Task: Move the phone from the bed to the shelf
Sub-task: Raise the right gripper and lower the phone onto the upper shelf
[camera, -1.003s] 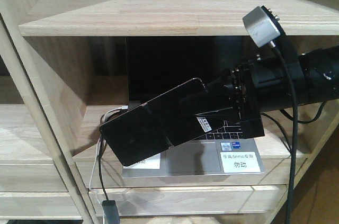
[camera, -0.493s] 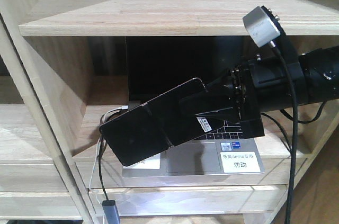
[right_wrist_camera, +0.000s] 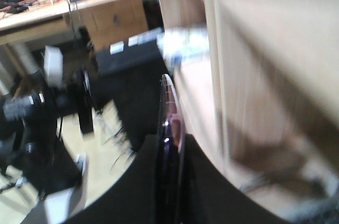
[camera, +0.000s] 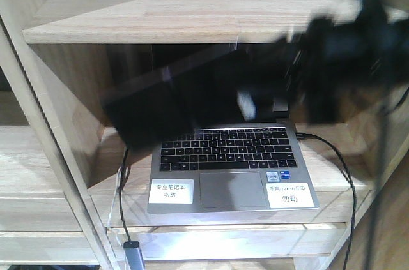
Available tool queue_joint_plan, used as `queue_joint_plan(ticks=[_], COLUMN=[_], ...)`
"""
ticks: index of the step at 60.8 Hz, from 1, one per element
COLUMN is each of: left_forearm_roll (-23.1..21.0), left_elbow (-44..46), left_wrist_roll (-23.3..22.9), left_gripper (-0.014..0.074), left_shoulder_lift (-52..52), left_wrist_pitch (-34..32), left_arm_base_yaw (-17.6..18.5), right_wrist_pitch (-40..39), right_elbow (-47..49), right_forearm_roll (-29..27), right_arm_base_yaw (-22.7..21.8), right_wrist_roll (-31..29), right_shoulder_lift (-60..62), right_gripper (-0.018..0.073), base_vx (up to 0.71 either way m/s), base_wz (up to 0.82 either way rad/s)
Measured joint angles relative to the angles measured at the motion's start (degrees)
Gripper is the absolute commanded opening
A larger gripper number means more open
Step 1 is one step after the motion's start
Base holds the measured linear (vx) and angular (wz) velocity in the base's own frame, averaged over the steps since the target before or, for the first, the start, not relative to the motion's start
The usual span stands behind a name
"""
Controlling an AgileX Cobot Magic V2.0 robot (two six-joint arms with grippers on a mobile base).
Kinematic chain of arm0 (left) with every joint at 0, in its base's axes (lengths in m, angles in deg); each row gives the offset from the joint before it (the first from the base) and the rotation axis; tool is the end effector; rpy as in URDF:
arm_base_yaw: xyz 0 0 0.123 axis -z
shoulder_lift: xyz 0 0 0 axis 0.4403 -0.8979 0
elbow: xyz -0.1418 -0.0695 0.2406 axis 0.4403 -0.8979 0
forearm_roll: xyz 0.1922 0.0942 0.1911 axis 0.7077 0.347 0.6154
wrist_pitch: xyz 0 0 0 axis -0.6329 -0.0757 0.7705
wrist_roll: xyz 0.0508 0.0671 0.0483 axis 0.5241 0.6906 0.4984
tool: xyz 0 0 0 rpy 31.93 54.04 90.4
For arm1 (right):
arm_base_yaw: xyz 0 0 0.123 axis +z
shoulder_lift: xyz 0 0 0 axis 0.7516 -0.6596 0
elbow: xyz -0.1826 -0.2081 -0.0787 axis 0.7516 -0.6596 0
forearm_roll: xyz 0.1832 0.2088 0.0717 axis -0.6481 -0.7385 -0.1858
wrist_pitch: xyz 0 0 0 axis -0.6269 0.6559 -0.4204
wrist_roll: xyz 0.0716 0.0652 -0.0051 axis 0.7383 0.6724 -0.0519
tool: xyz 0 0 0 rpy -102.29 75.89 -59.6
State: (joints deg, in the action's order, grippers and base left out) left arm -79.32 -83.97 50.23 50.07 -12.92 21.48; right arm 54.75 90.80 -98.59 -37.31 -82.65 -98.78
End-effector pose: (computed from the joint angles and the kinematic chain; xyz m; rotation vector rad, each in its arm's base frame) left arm 0.0945 0.0072 0.1845 0.0389 1.6854 0.1494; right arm 0.2612 0.1417 0.4165 -1.1295 1.6171 1.0730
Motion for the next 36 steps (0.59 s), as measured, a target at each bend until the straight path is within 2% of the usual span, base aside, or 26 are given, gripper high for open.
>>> queue_joint_plan(ticks=[10, 26, 36], left_forearm_roll=[0.00, 0.00, 0.00], left_elbow=[0.00, 0.00, 0.00], left_wrist_roll=[0.00, 0.00, 0.00], left_gripper=[0.0001, 0.0001, 0.0001], left_shoulder_lift=[0.00, 0.00, 0.00], left_wrist_pitch=[0.00, 0.00, 0.00], left_arm_base_yaw=[0.00, 0.00, 0.00], right_wrist_pitch=[0.20, -9.63, -10.91], right_elbow=[7.50, 16.33, 22.20], right_forearm_roll=[-0.34, -1.07, -1.23], right_arm_base_yaw=[0.00, 0.00, 0.00], right_wrist_roll=[2.51, 3.68, 3.68], right_shoulder_lift=[0.74, -0.32, -5.23], right_gripper=[-0.0002, -0.0002, -0.0002], base_vx=[0.00, 0.00, 0.00], base_wz=[0.00, 0.00, 0.00])
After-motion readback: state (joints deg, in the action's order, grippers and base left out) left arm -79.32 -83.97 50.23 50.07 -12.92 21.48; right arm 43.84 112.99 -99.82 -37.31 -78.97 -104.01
